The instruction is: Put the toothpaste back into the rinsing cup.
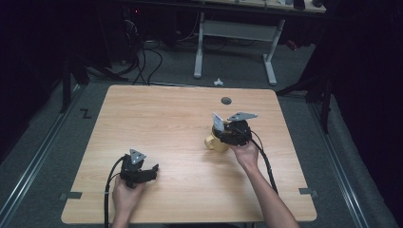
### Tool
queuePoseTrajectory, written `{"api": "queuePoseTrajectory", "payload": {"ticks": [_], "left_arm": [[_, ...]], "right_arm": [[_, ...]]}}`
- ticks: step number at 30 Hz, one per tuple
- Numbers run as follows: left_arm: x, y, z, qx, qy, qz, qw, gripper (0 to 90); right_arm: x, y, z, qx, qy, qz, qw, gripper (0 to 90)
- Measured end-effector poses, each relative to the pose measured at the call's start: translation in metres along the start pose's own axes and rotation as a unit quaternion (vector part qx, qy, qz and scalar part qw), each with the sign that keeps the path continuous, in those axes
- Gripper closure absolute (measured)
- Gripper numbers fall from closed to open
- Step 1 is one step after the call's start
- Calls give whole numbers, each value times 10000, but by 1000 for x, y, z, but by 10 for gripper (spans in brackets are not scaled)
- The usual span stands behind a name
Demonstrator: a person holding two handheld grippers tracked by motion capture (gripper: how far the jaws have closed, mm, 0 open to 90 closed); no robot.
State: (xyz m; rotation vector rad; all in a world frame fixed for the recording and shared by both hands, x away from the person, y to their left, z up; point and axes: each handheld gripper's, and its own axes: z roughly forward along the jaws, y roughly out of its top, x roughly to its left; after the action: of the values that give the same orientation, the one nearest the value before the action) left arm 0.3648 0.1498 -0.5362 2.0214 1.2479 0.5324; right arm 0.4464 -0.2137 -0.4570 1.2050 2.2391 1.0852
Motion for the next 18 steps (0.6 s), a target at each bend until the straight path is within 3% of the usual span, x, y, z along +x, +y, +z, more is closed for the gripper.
{"api": "queuePoseTrajectory", "payload": {"ticks": [7,18], "left_arm": [[0,0,0,0,0,1,10000,221],[0,0,0,0,0,0,10000,221]], "right_arm": [[0,-1,-2,23,-78,-33,10000,434],[5,0,-17,-118,-137,-202,9996,430]]}}
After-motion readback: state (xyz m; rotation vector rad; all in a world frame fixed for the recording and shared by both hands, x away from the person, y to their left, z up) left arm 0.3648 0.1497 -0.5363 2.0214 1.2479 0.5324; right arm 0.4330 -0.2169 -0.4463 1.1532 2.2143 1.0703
